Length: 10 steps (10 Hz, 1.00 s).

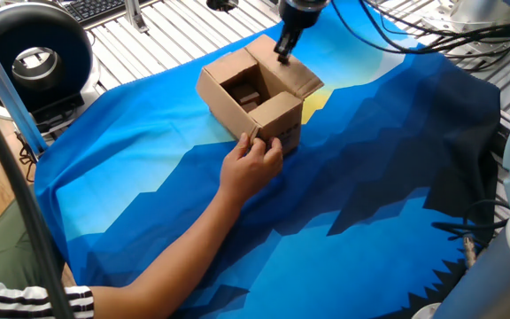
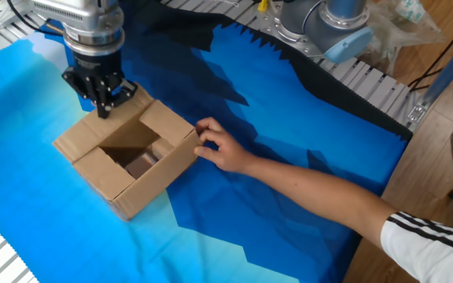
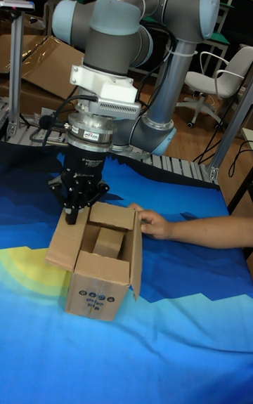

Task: Open a box

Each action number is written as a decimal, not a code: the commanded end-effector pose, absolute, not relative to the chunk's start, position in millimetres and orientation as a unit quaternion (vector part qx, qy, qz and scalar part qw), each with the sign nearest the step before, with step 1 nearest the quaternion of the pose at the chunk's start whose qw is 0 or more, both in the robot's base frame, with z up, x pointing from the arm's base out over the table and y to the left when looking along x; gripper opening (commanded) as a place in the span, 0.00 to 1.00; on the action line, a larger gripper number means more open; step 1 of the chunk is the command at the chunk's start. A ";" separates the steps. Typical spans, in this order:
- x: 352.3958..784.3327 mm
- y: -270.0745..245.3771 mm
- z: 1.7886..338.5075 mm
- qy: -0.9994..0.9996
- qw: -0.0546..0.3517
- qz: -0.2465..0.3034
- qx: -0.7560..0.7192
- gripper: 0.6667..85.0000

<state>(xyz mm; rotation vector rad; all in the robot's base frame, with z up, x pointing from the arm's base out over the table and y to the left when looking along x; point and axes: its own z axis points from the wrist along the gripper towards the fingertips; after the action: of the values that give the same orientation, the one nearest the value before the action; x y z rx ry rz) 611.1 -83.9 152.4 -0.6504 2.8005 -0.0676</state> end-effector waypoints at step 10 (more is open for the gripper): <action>606.2 -71.0 150.2 0.969 0.112 -0.002 -0.220 0.01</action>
<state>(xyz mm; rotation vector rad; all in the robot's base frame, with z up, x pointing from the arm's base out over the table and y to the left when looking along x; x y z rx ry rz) 614.6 -70.3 144.4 -0.6803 2.7818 -0.0148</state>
